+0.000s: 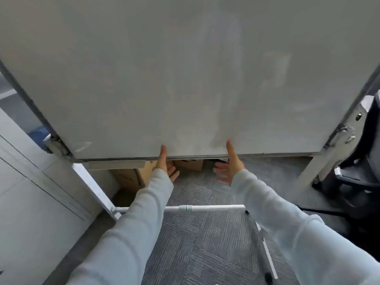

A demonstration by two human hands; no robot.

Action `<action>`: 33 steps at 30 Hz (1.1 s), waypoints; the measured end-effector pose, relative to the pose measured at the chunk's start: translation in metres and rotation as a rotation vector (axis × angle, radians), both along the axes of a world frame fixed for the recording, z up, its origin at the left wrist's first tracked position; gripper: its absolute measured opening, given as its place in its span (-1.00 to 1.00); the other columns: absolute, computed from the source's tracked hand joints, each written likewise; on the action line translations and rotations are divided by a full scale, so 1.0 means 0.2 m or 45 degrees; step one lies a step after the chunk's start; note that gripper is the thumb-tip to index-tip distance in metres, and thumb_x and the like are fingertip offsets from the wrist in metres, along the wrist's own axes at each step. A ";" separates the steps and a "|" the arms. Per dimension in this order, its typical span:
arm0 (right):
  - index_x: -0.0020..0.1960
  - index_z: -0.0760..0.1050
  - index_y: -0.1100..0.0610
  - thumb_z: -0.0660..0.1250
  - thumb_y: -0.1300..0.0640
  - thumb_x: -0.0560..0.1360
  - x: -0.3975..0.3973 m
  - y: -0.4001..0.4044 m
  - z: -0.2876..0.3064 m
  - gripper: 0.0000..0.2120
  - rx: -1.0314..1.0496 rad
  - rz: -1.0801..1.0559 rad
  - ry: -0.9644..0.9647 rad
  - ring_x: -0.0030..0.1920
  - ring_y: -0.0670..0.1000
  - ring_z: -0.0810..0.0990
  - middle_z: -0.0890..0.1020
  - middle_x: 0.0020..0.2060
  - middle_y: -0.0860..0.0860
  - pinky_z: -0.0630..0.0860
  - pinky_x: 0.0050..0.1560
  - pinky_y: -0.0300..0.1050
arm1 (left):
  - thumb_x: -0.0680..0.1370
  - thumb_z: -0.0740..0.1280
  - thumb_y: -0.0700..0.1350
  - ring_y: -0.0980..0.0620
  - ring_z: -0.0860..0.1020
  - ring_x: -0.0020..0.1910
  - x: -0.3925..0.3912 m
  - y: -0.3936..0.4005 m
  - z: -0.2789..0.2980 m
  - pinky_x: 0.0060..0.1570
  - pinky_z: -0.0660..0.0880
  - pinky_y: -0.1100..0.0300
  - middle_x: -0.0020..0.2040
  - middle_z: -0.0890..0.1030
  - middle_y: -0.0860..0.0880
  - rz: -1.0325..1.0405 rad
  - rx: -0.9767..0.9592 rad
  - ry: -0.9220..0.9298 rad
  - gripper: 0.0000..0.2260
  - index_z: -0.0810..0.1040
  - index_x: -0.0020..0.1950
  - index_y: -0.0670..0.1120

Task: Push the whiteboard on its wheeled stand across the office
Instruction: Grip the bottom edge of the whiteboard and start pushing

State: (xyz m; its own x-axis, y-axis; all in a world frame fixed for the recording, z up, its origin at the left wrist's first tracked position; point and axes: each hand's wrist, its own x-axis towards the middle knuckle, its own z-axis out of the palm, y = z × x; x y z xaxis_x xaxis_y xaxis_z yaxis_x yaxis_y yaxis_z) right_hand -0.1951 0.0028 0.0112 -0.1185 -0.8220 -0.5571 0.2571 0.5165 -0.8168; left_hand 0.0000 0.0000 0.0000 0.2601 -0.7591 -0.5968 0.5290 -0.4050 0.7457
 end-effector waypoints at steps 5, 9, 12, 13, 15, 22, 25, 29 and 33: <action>0.49 0.22 0.06 0.30 -0.42 0.33 -0.06 -0.10 -0.08 -0.11 0.029 -0.068 -0.303 0.25 0.17 0.51 0.43 0.37 0.17 0.38 0.31 0.24 | 0.11 0.27 0.57 -0.13 0.21 0.52 -0.05 -0.06 -0.04 0.42 0.26 0.01 0.55 0.18 -0.16 -0.167 -0.033 0.108 0.22 0.09 0.54 -0.17; 0.51 0.18 0.10 0.32 -0.36 0.37 -0.08 -0.17 -0.09 -0.12 -0.003 -0.132 -0.507 0.35 0.15 0.44 0.38 0.42 0.12 0.29 0.40 0.20 | 0.18 0.28 0.55 -0.12 0.25 0.50 -0.06 -0.17 -0.05 0.42 0.28 -0.01 0.54 0.23 -0.14 -0.102 -0.028 0.171 0.15 0.09 0.55 -0.15; 0.51 0.17 0.08 0.31 -0.36 0.37 -0.09 -0.21 -0.08 -0.12 0.003 -0.136 -0.545 0.37 0.14 0.41 0.38 0.40 0.08 0.28 0.42 0.16 | 0.12 0.47 0.44 -0.12 0.48 0.31 -0.06 -0.23 -0.04 0.35 0.37 -0.04 0.31 0.51 -0.11 0.047 -0.009 0.291 0.05 0.30 0.42 -0.15; 0.51 0.17 0.09 0.31 -0.37 0.35 -0.09 -0.22 -0.09 -0.10 0.009 -0.131 -0.555 0.37 0.14 0.40 0.39 0.38 0.08 0.28 0.42 0.15 | 0.18 0.49 0.38 -0.09 0.51 0.20 -0.06 -0.24 -0.05 0.34 0.38 -0.02 0.15 0.56 -0.09 0.118 -0.014 0.285 -0.08 0.36 0.32 -0.17; 0.52 0.17 0.11 0.35 -0.41 0.25 -0.09 -0.25 -0.09 0.01 0.025 -0.119 -0.586 0.39 0.14 0.38 0.37 0.38 0.07 0.27 0.42 0.15 | 0.23 0.48 0.32 -0.06 0.50 0.10 -0.05 -0.26 -0.08 0.31 0.39 0.03 -0.02 0.54 -0.07 0.190 -0.039 0.273 -0.25 0.40 0.17 -0.18; 0.51 0.19 0.09 0.40 -0.42 0.03 -0.08 -0.26 -0.10 0.17 0.031 -0.153 -0.584 0.34 0.16 0.43 0.40 0.38 0.09 0.34 0.34 0.16 | 0.23 0.52 0.26 -0.05 0.61 0.06 -0.07 -0.26 -0.11 0.22 0.51 0.05 0.04 0.63 -0.09 0.268 -0.126 0.297 -0.42 0.51 0.00 -0.13; 0.48 0.24 0.09 0.39 -0.43 0.05 -0.07 -0.25 -0.09 0.12 0.021 -0.147 -0.569 0.25 0.16 0.48 0.44 0.31 0.08 0.38 0.27 0.15 | 0.18 0.56 0.23 -0.08 0.64 0.06 -0.08 -0.26 -0.11 0.18 0.54 0.01 0.05 0.65 -0.11 0.325 -0.156 0.358 -0.35 0.52 0.07 -0.15; 0.43 0.29 0.09 0.41 -0.45 -0.01 -0.06 -0.23 -0.10 0.13 0.021 -0.160 -0.565 0.16 0.14 0.53 0.48 0.27 0.08 0.42 0.19 0.13 | 0.06 0.59 0.26 -0.07 0.64 0.07 -0.07 -0.22 -0.12 0.17 0.55 0.02 0.09 0.66 -0.10 0.343 -0.128 0.351 -0.23 0.53 0.11 -0.15; 0.39 0.33 0.11 0.41 -0.45 -0.03 -0.03 -0.20 -0.10 0.12 0.019 -0.159 -0.563 0.14 0.15 0.54 0.50 0.25 0.10 0.45 0.20 0.14 | -0.04 0.60 0.26 -0.08 0.63 0.09 -0.04 -0.16 -0.12 0.19 0.54 0.00 0.12 0.64 -0.10 0.379 -0.134 0.347 -0.13 0.51 0.14 -0.14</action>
